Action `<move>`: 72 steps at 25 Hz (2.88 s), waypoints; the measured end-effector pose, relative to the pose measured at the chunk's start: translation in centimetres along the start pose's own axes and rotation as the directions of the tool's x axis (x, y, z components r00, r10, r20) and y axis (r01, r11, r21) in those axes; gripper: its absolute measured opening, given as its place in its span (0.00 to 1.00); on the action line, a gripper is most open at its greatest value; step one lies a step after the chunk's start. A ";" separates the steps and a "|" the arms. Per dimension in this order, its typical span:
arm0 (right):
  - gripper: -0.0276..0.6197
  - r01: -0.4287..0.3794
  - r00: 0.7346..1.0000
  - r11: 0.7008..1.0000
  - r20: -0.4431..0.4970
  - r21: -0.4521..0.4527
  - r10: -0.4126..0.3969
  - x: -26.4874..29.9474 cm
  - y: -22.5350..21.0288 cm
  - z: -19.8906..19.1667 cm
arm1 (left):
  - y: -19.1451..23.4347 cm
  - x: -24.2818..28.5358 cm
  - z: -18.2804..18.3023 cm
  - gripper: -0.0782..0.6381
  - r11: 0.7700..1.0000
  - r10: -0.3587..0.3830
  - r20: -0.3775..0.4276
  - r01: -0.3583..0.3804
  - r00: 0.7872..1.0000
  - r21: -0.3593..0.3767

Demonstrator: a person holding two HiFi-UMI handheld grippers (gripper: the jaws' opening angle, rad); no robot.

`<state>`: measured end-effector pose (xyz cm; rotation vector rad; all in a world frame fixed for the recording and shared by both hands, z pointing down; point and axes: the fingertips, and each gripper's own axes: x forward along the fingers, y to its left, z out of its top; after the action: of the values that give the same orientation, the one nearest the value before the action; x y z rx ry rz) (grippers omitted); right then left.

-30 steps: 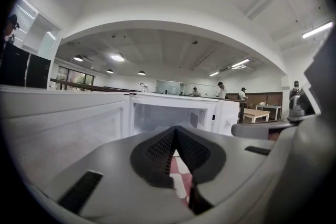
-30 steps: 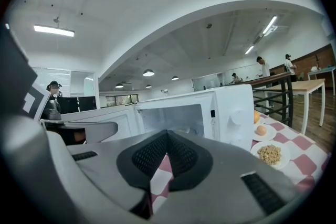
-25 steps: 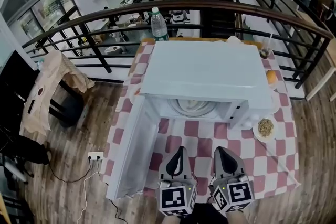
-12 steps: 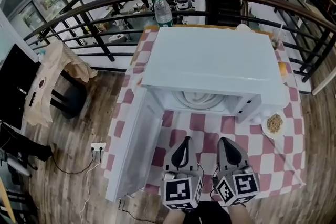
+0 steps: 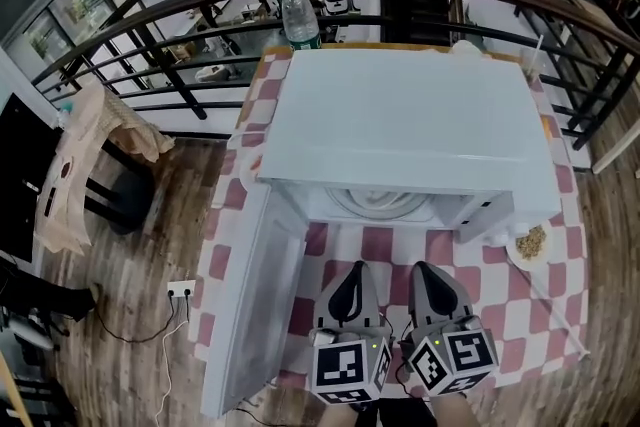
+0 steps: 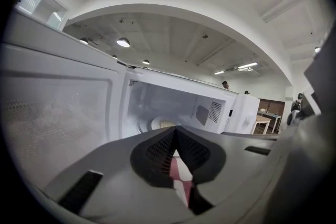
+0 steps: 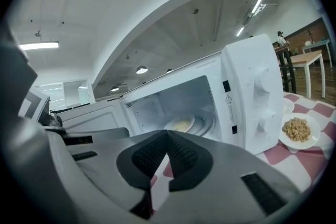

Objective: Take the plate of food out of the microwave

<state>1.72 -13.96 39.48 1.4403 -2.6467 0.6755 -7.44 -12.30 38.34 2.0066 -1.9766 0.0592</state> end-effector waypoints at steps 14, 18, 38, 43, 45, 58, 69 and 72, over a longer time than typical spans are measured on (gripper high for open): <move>0.05 0.042 0.999 0.999 -0.021 -0.006 -0.042 3.8 -0.7 -0.4 | 1.5 4.4 -0.9 0.13 0.993 -0.052 -0.028 0.049 0.998 -0.104; 0.05 0.049 0.998 0.998 -0.028 -0.028 -0.050 4.5 -1.1 -0.8 | 2.1 5.7 -1.4 0.13 0.987 -0.057 -0.033 0.051 0.998 -0.154; 0.05 0.072 0.996 0.997 -0.045 -0.028 -0.073 3.7 -2.6 -1.1 | 4.0 10.8 -3.9 0.13 0.781 -0.064 -0.074 0.004 0.995 -0.624; 0.05 0.076 0.996 0.997 -0.049 -0.022 -0.077 3.7 -2.7 -1.4 | 4.6 11.7 -4.0 0.12 0.689 -0.079 -0.068 0.005 0.995 -0.725; 0.05 0.076 0.996 0.997 -0.049 -0.019 -0.077 3.8 -2.8 -1.5 | 4.8 12.0 -3.9 0.12 0.679 -0.074 -0.064 0.003 0.995 -0.734; 0.05 0.084 0.995 0.996 -0.056 0.001 -0.084 4.0 -3.3 -2.0 | 5.2 12.9 -5.1 0.12 0.608 -0.048 -0.077 -0.032 0.996 -0.793; 0.05 0.106 0.993 0.994 -0.057 0.024 -0.105 3.6 -3.8 -2.3 | 5.0 13.5 -5.7 0.16 0.578 -0.061 -0.111 -0.055 0.992 -0.814; 0.05 0.104 0.993 0.994 -0.056 0.023 -0.103 3.6 -3.7 -2.3 | 5.0 13.6 -5.6 0.17 0.568 -0.065 -0.110 -0.054 0.992 -0.821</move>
<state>2.36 -17.64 43.77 1.5303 -2.5112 0.7313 -10.73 -23.92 48.10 1.3137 -1.4630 -0.6224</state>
